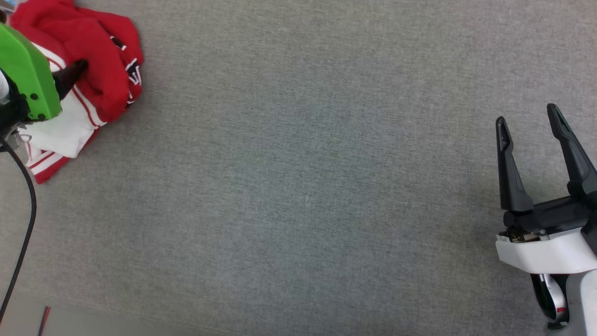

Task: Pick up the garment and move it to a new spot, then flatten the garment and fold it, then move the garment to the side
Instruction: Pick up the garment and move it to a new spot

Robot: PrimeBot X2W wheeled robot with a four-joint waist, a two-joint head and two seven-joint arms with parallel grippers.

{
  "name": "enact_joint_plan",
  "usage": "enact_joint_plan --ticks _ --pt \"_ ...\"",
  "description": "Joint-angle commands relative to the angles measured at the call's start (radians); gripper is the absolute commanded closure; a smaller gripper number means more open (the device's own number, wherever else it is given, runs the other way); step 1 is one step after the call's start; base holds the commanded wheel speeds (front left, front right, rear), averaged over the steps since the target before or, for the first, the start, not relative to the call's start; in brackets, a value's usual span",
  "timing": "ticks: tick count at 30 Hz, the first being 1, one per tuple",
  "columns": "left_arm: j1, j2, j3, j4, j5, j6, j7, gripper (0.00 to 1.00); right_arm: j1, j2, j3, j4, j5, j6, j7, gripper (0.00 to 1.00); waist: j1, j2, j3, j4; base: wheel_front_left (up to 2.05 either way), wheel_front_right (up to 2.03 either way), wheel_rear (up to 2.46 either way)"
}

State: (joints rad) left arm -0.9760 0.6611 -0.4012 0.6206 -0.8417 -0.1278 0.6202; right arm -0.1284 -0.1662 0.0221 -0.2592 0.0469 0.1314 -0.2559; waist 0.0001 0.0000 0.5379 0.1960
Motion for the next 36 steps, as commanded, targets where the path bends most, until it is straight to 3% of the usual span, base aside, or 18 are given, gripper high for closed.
enact_joint_plan --ticks 1,5,9,14,15,16,23,29,36 --pt "-0.018 0.008 -0.01 0.019 -0.008 -0.003 0.029 0.0 -0.02 -0.002 -0.004 -0.007 0.0 -0.001 -0.006 0.0 -0.0001 0.0 0.028 -0.025 0.0 0.0 0.0" --pt "-0.009 0.002 -0.049 0.066 0.003 0.003 0.096 0.0 -0.029 0.001 -0.011 -0.009 0.007 -0.001 -0.006 0.0 -0.0001 0.0 0.052 -0.041 0.0 0.0 0.0" --pt "0.019 -0.041 -0.082 0.113 0.0 0.013 0.141 0.0 -0.038 0.007 -0.022 -0.007 0.016 -0.001 -0.006 0.0 -0.0001 0.0 0.069 -0.052 0.0 0.0 0.0" --pt "0.021 -0.071 -0.108 0.159 0.008 0.013 0.147 0.0 -0.043 0.012 -0.021 0.0 0.019 -0.001 -0.006 0.0 -0.0001 0.0 0.069 -0.061 0.0 0.0 0.0" --pt "0.018 -0.069 -0.113 0.167 0.017 0.012 0.134 0.6 -0.044 0.015 -0.024 0.002 0.022 -0.001 -0.006 0.0 -0.0001 0.0 0.065 -0.061 0.0 0.0 0.0" --pt "0.014 -0.065 -0.117 0.172 0.022 0.01 0.121 1.0 -0.044 0.017 -0.027 0.003 0.024 -0.001 -0.006 0.0 -0.0001 0.0 0.06 -0.061 0.0 0.0 0.0" --pt "-0.069 -0.009 -0.137 0.173 0.081 -0.001 -0.108 1.0 -0.03 0.033 -0.027 0.024 0.038 -0.001 -0.006 0.0 -0.0001 0.0 -0.024 -0.047 0.0 0.0 0.0" --pt "-0.144 0.045 -0.248 0.072 0.111 -0.003 -0.284 1.0 -0.009 0.054 -0.02 0.042 0.051 -0.001 -0.006 0.0 -0.0001 0.0 -0.122 -0.036 0.0 0.0 0.0" --pt "-0.245 0.044 -0.369 -0.039 0.144 -0.003 -0.384 1.0 0.016 0.082 -0.019 0.055 0.064 -0.001 -0.006 0.0 -0.0001 0.0 -0.207 -0.062 0.0 0.0 0.0"
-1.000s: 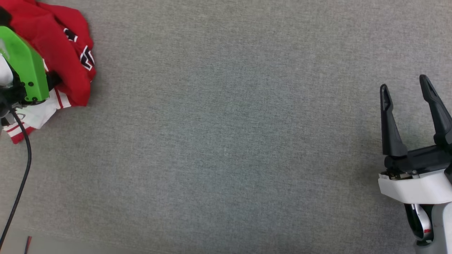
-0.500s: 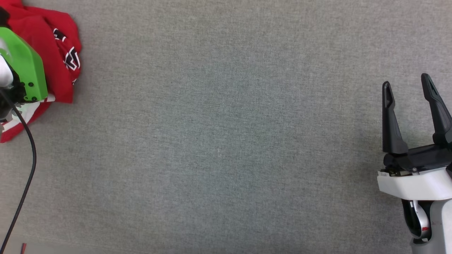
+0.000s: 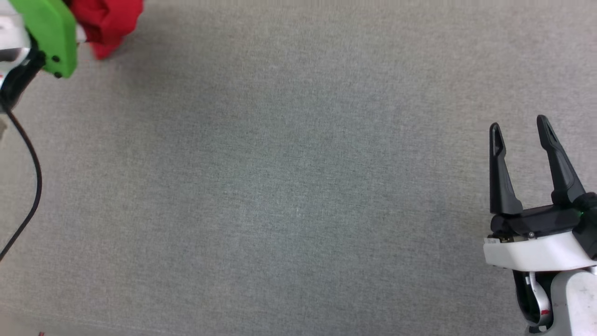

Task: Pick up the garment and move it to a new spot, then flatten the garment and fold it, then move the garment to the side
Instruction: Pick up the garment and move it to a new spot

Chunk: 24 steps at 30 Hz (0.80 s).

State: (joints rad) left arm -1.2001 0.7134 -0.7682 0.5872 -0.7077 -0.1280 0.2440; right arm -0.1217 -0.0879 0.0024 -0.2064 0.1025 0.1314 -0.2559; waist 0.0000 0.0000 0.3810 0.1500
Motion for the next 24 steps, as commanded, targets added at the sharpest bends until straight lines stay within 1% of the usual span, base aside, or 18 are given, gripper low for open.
enact_joint_plan --ticks 1,4,8,16,20,24 --pt "-0.037 -0.017 -0.02 -0.024 0.015 -0.003 -0.012 1.0 0.014 0.008 -0.001 0.004 0.01 -0.001 -0.006 0.0 0.0 0.0 -0.061 -0.026 0.0 0.0 0.0" --pt "-0.076 -0.042 -0.066 -0.069 0.031 -0.003 -0.014 1.0 0.024 0.018 -0.003 0.007 0.016 -0.001 -0.006 0.0 0.0 0.0 -0.084 -0.058 0.0 0.0 0.0" --pt "-0.114 -0.089 -0.123 -0.129 0.039 -0.003 -0.004 1.0 0.034 0.028 -0.008 0.009 0.022 -0.001 -0.006 0.0 0.0 0.0 -0.102 -0.112 0.0 0.0 0.0" --pt "-0.148 -0.242 -0.228 -0.203 0.052 -0.003 0.025 1.0 0.03 0.037 -0.015 0.005 0.043 -0.001 -0.006 0.0 0.0 0.0 -0.079 -0.218 0.0 0.0 0.0" --pt "-0.146 -0.318 -0.295 -0.2 0.053 -0.003 0.016 1.0 0.019 0.037 -0.012 0.005 0.072 -0.001 -0.006 0.0 0.0 0.0 -0.052 -0.26 0.0 0.0 0.0" --pt "-0.128 -0.389 -0.39 -0.17 0.044 -0.003 0.003 1.0 0.005 0.037 -0.013 0.005 0.09 -0.001 -0.006 0.0 0.0 0.0 -0.025 -0.287 0.0 0.0 0.0"
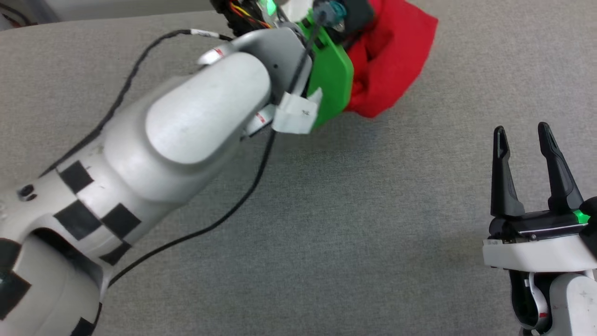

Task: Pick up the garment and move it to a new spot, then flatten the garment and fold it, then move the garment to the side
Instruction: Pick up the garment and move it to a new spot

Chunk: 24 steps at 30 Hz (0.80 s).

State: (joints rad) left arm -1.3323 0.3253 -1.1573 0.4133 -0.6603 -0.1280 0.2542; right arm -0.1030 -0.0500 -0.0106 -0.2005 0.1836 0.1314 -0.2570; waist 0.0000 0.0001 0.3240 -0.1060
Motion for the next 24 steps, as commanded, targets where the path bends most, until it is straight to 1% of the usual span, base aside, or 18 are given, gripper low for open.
enact_joint_plan --ticks 1,4,7,10,14,17,18,19,21,24 --pt "0.013 -0.018 -0.033 0.016 -0.007 -0.003 -0.009 1.0 -0.018 0.0 0.0 -0.001 0.012 -0.001 -0.005 0.0 0.0 -0.0001 0.04 -0.037 0.0 0.0 0.0" --pt "0.055 -0.062 -0.097 0.052 -0.013 -0.003 -0.007 1.0 -0.028 0.0 0.0 -0.001 0.02 -0.001 -0.005 0.0 0.0 -0.0001 0.054 -0.045 0.0 0.0 0.0" --pt "0.119 -0.093 -0.119 0.078 -0.005 -0.003 0.01 1.0 -0.034 0.0 0.0 -0.001 0.024 -0.001 -0.005 0.0 0.0 -0.0001 0.065 -0.048 0.0 0.0 0.0" --pt "0.225 -0.119 -0.122 0.072 0.067 -0.003 0.074 1.0 -0.039 0.0 -0.001 0.0 0.026 -0.001 -0.005 0.0 0.0 -0.0001 0.074 -0.048 0.0 0.0 0.0" --pt "0.335 -0.129 -0.123 0.05 0.1 -0.003 0.123 1.0 -0.044 0.0 -0.005 0.005 0.025 -0.001 -0.005 0.0 0.0 -0.0001 0.075 -0.04 0.0 0.0 0.0" --pt "0.355 -0.128 -0.123 0.048 0.099 -0.003 0.105 1.0 -0.042 0.0 -0.008 0.01 0.021 -0.001 -0.005 0.0 0.0 -0.0001 0.064 -0.029 0.0 0.0 0.0" --pt "0.347 -0.127 -0.123 0.054 0.103 -0.003 0.079 0.42 -0.04 0.0 -0.009 0.012 0.018 -0.001 -0.005 0.0 0.0 -0.0001 0.057 -0.023 0.0 0.0 0.0" --pt "0.335 -0.128 -0.123 0.062 0.101 -0.003 0.046 0.0 -0.037 0.0 -0.011 0.014 0.016 -0.001 -0.005 0.0 0.0 -0.0001 0.05 -0.018 0.0 0.0 0.0" --pt "0.311 -0.133 -0.122 0.086 0.094 -0.003 -0.031 0.0 -0.029 0.0 -0.014 0.018 0.012 -0.001 -0.005 0.0 0.0 -0.0001 0.029 -0.007 0.0 0.0 0.0" --pt "0.287 -0.149 -0.08 0.116 0.092 0.008 -0.154 0.0 -0.007 0.0 -0.02 0.023 0.005 -0.001 -0.005 0.0 0.0 -0.0001 -0.008 0.014 0.0 0.0 0.0"
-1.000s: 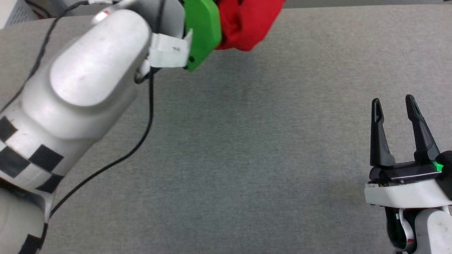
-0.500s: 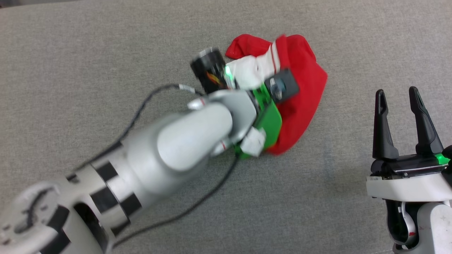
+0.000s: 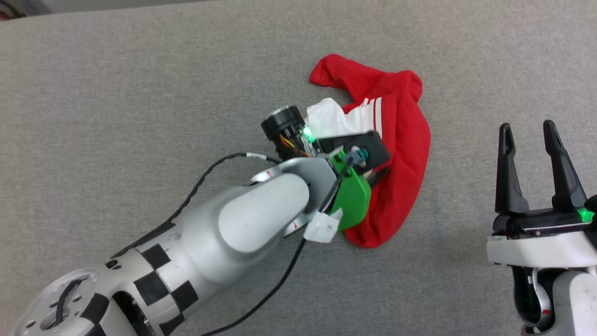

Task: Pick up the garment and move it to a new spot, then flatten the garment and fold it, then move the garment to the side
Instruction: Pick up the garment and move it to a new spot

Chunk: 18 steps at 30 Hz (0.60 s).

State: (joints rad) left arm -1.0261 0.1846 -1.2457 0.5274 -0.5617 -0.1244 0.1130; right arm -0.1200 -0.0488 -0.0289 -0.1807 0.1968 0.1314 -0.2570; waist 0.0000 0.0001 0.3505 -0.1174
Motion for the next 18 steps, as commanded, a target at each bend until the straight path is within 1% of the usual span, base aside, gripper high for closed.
enact_joint_plan --ticks 1,5,10,14,18 --pt "-0.021 -0.013 0.024 0.005 -0.01 0.013 -0.045 0.0 0.018 -0.001 -0.003 0.005 -0.01 -0.001 -0.005 0.0 0.0 -0.0001 -0.044 0.031 0.0 0.0 0.0" --pt "-0.013 -0.016 0.089 0.008 -0.008 0.086 -0.184 0.0 0.048 -0.001 -0.014 0.013 -0.019 -0.001 -0.005 0.0 0.0 -0.0001 -0.089 0.065 0.0 0.0 0.0" --pt "0.042 0.015 0.149 0.014 -0.011 0.179 -0.31 0.0 0.077 -0.001 -0.017 0.024 -0.032 -0.001 -0.005 0.0 0.0 -0.0001 -0.143 0.106 0.0 0.0 0.0" --pt "0.109 0.058 0.197 0.005 -0.011 0.252 -0.358 0.0 0.095 -0.001 -0.026 0.031 -0.04 -0.001 -0.005 0.0 0.0 -0.0001 -0.18 0.133 0.0 0.0 0.0" --pt "0.196 0.096 0.27 -0.04 -0.01 0.324 -0.373 0.0 0.116 -0.001 -0.032 0.036 -0.045 -0.001 -0.005 0.0 0.0 -0.0001 -0.208 0.156 0.0 0.0 0.0"
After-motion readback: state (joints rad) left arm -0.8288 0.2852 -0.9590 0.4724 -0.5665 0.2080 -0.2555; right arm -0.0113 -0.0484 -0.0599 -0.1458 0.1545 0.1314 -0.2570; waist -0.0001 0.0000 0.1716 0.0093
